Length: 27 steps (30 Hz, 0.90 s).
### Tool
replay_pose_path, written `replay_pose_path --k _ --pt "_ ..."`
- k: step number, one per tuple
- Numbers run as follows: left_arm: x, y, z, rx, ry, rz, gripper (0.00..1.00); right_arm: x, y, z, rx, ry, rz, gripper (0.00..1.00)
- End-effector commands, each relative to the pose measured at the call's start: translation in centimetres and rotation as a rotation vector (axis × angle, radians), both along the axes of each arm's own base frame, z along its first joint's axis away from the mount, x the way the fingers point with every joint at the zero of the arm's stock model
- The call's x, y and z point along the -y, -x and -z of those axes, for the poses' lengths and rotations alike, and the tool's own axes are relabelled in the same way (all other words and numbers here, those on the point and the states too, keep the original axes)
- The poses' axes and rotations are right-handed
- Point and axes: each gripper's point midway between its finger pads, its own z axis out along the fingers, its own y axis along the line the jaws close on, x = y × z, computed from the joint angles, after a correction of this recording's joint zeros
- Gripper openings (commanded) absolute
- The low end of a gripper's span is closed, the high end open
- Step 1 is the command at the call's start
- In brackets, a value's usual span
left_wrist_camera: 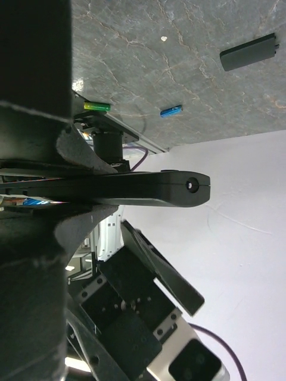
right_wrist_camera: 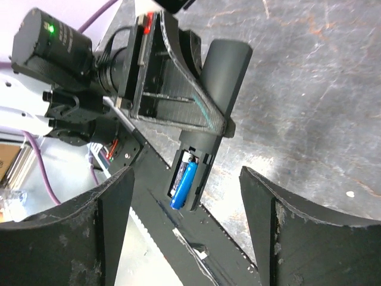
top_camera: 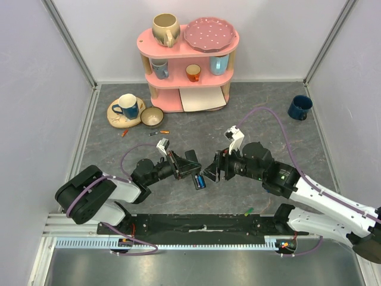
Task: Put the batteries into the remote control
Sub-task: Load the battery into the remote control.
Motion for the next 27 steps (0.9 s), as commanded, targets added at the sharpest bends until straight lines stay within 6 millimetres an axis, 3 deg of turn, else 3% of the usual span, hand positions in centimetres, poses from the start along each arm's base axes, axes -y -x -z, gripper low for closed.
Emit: replay_pose_path --k 1,3,10,27 --pt "-0.6 1.0 -6.1 0.168 0.191 0.024 0.02 -1.6 1.4 -1.2 -0.016 -0.145 -0.116 0.79" --pt "-0.7 0.9 -6.4 0.178 0.19 0.019 0.02 -1.7 1.8 0.2 -0.057 -0.142 -0.126 0.79" --pt "-0.9 0.8 -6.7 0.213 0.171 0.004 0.02 -2.0 2.9 1.8 -0.124 -0.185 -0.168 0.79" --pt "-0.9 0.8 -7.3 0.233 0.171 0.006 0.02 -2.6 3.5 2.2 -0.201 -0.341 -0.199 0.73"
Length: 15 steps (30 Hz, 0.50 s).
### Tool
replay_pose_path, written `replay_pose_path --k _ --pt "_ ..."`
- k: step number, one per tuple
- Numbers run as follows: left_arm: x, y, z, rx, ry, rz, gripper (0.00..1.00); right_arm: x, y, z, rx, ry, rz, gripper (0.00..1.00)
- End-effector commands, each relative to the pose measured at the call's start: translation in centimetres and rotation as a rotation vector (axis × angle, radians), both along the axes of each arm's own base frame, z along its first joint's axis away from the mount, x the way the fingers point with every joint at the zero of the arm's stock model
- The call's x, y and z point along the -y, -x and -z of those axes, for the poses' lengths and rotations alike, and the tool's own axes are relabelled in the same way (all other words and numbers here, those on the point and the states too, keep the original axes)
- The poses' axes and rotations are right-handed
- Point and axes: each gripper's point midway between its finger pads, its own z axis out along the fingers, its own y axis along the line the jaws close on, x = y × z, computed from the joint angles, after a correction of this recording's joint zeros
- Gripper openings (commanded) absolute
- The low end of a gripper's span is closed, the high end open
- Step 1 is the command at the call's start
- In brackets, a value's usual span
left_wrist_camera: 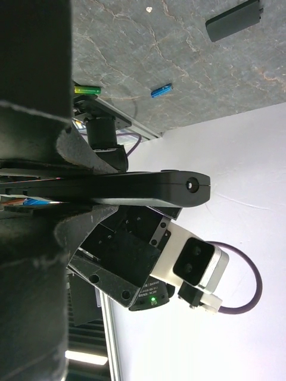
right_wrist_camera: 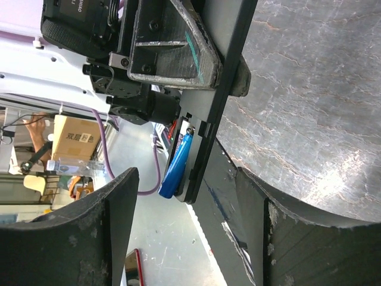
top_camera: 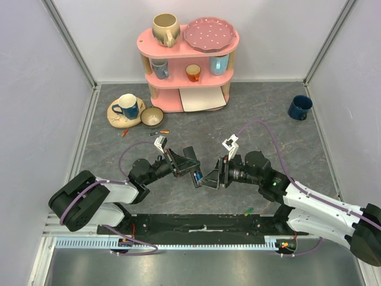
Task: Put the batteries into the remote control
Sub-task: Load the battery into the remote control.
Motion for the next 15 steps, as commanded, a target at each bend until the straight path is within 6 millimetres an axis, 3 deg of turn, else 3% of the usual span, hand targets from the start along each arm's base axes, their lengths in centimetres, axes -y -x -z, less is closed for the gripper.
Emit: replay_pose_path --k 1,15 --pt "-0.37 0.72 -4.7 0.178 0.115 0.013 0.02 -0.56 -0.13 -1.7 0.007 -0.091 -0.014 0.72" --pt "-0.45 0.86 -5.0 0.186 0.127 0.015 0.02 -0.39 -0.41 -1.09 -0.016 -0.103 -0.01 0.64"
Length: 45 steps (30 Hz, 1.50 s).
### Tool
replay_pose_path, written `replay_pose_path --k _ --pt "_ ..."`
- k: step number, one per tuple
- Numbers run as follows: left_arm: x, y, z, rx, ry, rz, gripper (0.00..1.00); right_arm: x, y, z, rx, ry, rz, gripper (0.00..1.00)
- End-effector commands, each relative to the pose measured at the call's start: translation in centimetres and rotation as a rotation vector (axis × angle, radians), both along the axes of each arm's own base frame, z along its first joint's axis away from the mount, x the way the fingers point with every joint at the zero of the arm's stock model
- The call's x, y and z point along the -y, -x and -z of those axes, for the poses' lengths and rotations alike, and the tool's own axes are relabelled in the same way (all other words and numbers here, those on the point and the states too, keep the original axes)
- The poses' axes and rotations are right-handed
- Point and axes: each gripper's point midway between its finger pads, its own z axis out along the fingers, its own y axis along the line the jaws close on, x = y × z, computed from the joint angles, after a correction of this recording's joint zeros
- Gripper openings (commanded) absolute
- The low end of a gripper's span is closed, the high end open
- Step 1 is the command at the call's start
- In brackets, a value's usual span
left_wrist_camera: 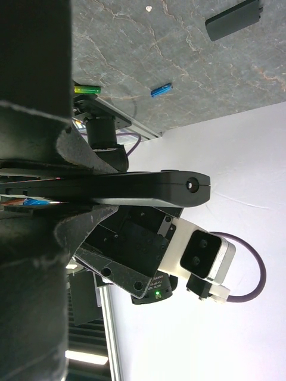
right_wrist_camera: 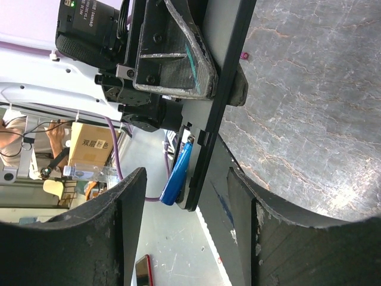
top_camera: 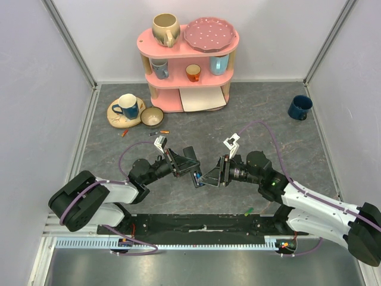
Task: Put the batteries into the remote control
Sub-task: Load the battery into the remote control.
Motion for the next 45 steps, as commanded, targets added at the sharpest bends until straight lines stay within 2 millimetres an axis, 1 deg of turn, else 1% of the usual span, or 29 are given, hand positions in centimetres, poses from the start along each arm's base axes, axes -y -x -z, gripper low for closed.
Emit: replay_pose_path --k 1,15,22,33,45 --pt "-0.4 0.8 -4.9 0.184 0.125 0.014 0.02 -0.2 0.2 -0.7 0.015 -0.037 -0.02 0.64" --pt "-0.4 0.8 -5.2 0.188 0.13 0.016 0.02 -0.3 0.4 0.1 -0.002 -0.026 -0.035 0.57" --pt "-0.4 1.0 -5.1 0.187 0.128 0.019 0.02 -0.3 0.2 0.2 -0.008 -0.029 -0.026 0.5" --pt "-0.4 1.0 -5.4 0.194 0.134 0.02 0.02 -0.4 0.1 0.5 -0.022 -0.031 -0.022 0.44" --pt "-0.6 1.2 -5.5 0.197 0.138 0.021 0.02 -0.6 0.0 0.6 -0.035 -0.042 -0.02 0.33"
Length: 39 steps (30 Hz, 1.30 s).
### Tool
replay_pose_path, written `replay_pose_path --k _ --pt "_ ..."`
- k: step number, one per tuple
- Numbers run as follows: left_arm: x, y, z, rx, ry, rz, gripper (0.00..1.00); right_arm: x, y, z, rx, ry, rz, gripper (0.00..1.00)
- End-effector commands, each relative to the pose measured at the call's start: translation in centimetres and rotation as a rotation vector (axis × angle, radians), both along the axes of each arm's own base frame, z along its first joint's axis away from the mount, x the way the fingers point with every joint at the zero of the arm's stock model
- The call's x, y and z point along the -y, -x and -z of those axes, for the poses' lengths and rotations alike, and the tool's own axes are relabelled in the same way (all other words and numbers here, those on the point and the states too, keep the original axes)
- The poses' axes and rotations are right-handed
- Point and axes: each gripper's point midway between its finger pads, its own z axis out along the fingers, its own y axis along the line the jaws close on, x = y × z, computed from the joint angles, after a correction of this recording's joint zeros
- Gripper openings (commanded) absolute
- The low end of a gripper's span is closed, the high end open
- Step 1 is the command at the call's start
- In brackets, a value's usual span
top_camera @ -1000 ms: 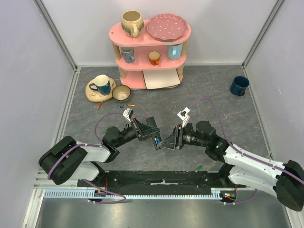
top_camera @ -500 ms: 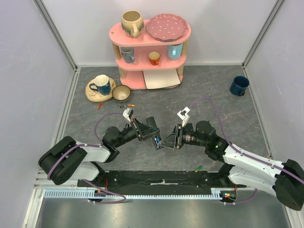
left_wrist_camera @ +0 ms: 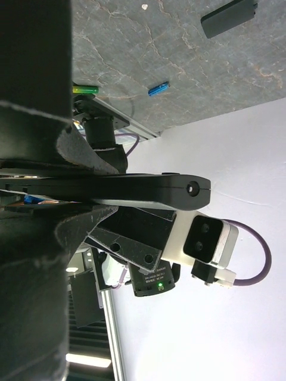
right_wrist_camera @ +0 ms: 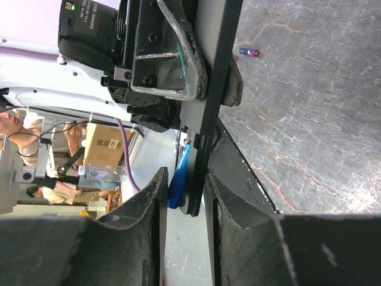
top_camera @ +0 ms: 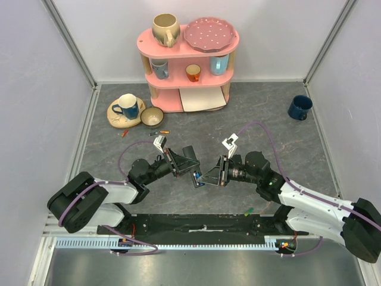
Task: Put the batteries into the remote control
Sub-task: Load the battery into the remote control.
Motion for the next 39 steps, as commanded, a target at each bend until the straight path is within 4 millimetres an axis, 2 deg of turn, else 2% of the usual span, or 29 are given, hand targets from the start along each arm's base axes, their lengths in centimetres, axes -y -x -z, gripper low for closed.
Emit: replay_pose_path --k 1,23,39 --pt "-0.5 1.2 -5.1 0.181 0.134 0.024 0.02 -0.1 -0.2 0.1 0.01 -0.013 0.0 0.32" --pt "0.1 2.1 -4.6 0.174 0.12 0.06 0.02 -0.6 -1.5 -0.4 0.002 -0.033 0.039 0.24" --pt "0.7 3.5 -4.8 0.171 0.129 0.101 0.02 -0.6 -2.8 -1.0 0.005 -0.046 0.074 0.21"
